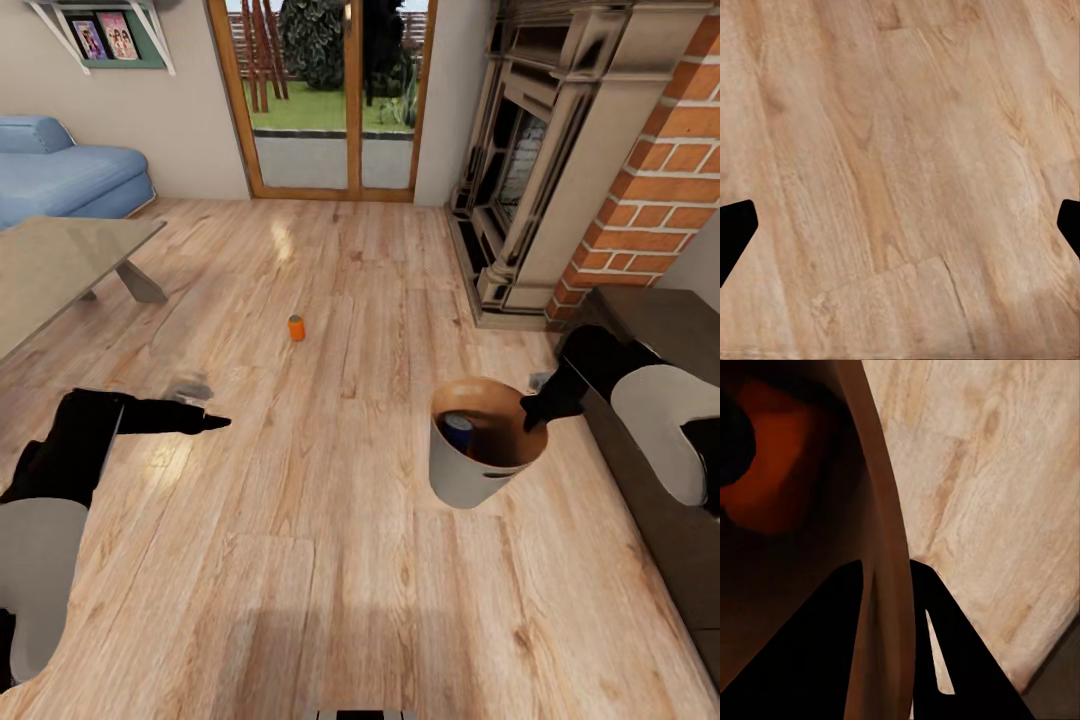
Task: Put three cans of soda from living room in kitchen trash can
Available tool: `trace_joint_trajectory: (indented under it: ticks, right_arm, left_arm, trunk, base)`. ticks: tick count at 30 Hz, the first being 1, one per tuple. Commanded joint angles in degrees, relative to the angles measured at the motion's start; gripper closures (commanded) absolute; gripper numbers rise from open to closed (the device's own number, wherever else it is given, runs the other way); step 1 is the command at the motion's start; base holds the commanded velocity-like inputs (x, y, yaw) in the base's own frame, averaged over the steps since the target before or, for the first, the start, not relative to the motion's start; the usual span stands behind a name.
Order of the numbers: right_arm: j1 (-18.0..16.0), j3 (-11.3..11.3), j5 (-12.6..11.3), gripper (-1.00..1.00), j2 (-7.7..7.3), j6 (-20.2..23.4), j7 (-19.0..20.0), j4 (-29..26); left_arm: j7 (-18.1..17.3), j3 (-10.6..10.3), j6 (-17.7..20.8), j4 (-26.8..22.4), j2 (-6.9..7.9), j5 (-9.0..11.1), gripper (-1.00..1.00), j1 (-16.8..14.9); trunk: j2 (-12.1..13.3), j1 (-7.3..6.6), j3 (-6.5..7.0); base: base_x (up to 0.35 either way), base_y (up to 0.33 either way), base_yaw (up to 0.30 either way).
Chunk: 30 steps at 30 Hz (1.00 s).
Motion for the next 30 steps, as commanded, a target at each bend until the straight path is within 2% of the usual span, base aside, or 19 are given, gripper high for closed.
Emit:
trace_joint_trajectory:
  ticks: [1,2,3,8,12,15,18,21,25,30]
  right_arm:
    - [0.5,-0.5,-0.9,1.0,-0.26,0.3,0.0,-0.1]
    - [1.1,-0.7,-0.9,1.0,-0.46,0.3,-0.3,-0.3]
    - [2.5,-0.9,-0.9,1.0,-0.74,0.3,-1.1,-0.6]
    - [6.0,-1.2,-0.9,1.0,-1.02,0.3,-4.9,-2.4]
    - [8.9,-1.5,-0.9,1.0,-1.13,0.3,-6.2,-4.6]
    - [11.0,-2.8,-0.9,1.0,-1.24,0.3,-6.5,-6.6]
    - [14.8,-7.2,-0.9,1.0,-2.05,0.3,-6.9,-11.0]
    - [17.5,-9.9,-0.8,1.0,-2.67,0.3,-7.0,-13.4]
    - [19.0,-11.2,-0.8,1.0,-2.76,0.3,-7.2,-14.4]
    - [19.7,-11.6,-0.8,1.0,-2.62,0.3,-8.5,-14.9]
  left_arm:
    - [0.9,0.2,-0.5,-0.1,-0.5,0.2,-1.0,1.2]
    - [1.7,0.3,-0.9,-0.2,-1.05,0.2,-1.0,2.0]
    - [2.9,0.5,-1.4,-0.4,-2.28,0.3,-1.0,3.2]
    - [4.9,0.7,-1.9,-0.6,-5.67,0.4,-1.0,4.8]
    - [5.5,1.0,-2.0,-0.1,-6.75,0.4,-1.0,5.2]
    - [5.6,1.2,-1.7,0.0,-7.02,0.5,-1.0,5.4]
    - [5.7,1.4,0.1,-0.4,-7.33,0.6,-1.0,6.1]
    - [5.9,1.4,1.1,-0.4,-7.45,0.5,-1.0,6.4]
    - [6.0,1.4,1.5,-0.1,-7.51,0.5,-1.0,6.5]
    - [6.1,1.4,1.8,0.1,-7.52,0.2,-1.0,6.6]
  trunk:
    - [0.0,-0.01,0.02]
    - [0.0,-0.01,0.02]
    - [0.0,-0.01,0.02]
    - [0.0,-0.01,0.02]
    - [0.0,-0.01,0.02]
    - [0.0,-0.01,0.02]
    - [0.0,-0.01,0.02]
    - [0.0,-0.01,0.02]
    - [0.0,-0.01,0.02]
    - [0.0,-0.01,0.02]
  base:
    - [0.0,0.0,0.0]
    - [0.0,0.0,0.0]
    - [0.0,0.0,0.0]
    - [0.0,0.0,0.0]
    - [0.0,0.0,0.0]
    - [0.004,0.002,0.0]
    - [0.108,0.061,0.0]
    - [0.195,0.119,0.0]
    - [0.247,0.147,0.0]
    - [0.277,0.157,0.0]
